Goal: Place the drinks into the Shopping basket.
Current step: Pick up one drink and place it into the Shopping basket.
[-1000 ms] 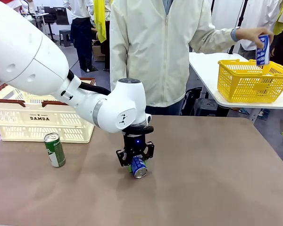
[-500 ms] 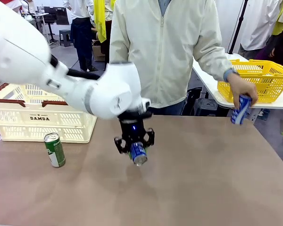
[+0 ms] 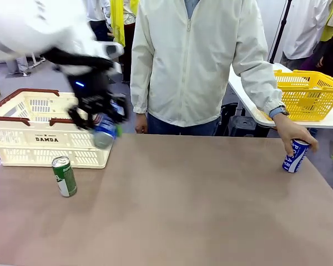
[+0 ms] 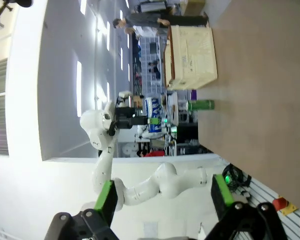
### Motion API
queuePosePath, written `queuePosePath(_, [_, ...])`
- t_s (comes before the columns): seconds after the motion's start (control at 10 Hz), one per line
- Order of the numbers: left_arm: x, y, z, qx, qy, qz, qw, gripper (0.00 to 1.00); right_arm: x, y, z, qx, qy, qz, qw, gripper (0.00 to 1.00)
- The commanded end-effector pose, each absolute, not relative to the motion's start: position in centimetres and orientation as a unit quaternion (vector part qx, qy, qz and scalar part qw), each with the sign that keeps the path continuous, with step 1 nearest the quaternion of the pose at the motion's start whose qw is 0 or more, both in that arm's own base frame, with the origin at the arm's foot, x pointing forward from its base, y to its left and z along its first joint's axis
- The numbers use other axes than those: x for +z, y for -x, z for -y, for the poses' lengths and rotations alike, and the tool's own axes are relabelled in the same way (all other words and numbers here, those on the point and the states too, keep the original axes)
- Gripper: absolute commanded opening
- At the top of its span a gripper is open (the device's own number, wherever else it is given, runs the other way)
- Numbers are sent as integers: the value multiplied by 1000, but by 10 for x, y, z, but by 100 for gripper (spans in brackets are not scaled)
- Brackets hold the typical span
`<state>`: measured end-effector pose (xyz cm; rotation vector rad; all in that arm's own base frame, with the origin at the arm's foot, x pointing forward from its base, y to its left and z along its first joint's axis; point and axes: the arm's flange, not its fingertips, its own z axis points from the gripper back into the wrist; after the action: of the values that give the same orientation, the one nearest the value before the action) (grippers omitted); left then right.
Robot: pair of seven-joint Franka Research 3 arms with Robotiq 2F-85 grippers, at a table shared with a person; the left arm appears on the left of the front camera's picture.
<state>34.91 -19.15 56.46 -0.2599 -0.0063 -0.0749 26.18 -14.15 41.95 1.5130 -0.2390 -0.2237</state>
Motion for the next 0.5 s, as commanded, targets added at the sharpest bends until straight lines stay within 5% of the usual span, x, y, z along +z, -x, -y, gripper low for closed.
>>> queuePosePath(0.0, [586,-365,115,-71,132,9,989,0,461,-217,188,-89,-682,198,699,100])
queuePosePath(0.4, [616,-415,1,71,241,32,967,0,474,-192,204,-92,-666,206,711,100])
